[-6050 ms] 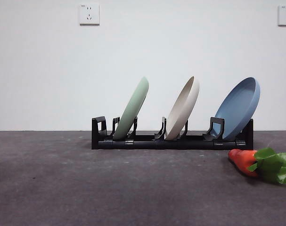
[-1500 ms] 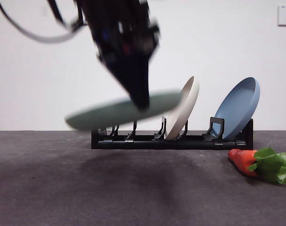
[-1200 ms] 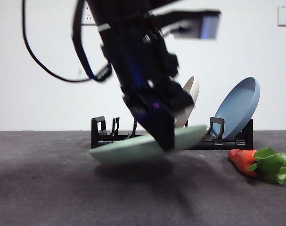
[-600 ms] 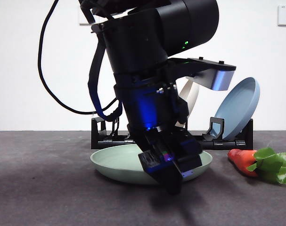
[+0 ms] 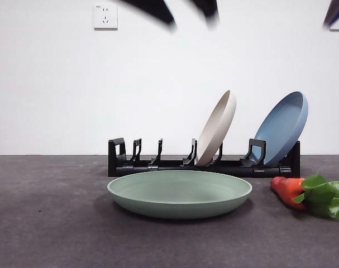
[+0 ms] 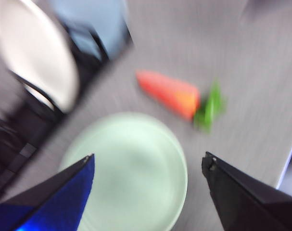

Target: Take the green plate from the plate rack,put the plate on the table,take the carrot from the table,put the carrot in the plate

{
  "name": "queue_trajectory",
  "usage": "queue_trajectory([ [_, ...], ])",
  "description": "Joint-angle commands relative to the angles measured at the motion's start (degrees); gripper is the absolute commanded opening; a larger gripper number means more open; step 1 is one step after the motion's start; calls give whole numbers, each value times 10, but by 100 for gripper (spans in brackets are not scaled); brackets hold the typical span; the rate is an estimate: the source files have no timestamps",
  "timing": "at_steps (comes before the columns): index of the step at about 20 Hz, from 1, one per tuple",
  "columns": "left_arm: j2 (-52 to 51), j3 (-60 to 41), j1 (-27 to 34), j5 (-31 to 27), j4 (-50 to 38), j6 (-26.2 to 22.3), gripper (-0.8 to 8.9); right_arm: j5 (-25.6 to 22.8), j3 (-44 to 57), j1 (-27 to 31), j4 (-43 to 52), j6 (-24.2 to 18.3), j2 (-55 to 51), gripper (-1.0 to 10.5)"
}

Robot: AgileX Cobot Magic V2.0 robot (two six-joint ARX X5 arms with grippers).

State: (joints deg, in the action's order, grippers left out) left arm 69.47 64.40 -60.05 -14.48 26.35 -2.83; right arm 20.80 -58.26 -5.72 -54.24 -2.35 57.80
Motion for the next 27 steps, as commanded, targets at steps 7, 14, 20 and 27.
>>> queue_trajectory([
  [7, -206, -2, 0, 0, 43, 63, 377, -59, 0, -60, 89, 21, 228, 621],
  [14, -224, -2, 0, -1, 69, 66, 377, -142, 0, -106, 149, 65, 320, 621],
  [20, -224, -2, 0, -2, 68, 73, 377, -178, 0, -109, 162, 81, 362, 524],
  [27, -224, -2, 0, -5, 66, 73, 377, -177, 0, -117, 174, 85, 380, 266],
])
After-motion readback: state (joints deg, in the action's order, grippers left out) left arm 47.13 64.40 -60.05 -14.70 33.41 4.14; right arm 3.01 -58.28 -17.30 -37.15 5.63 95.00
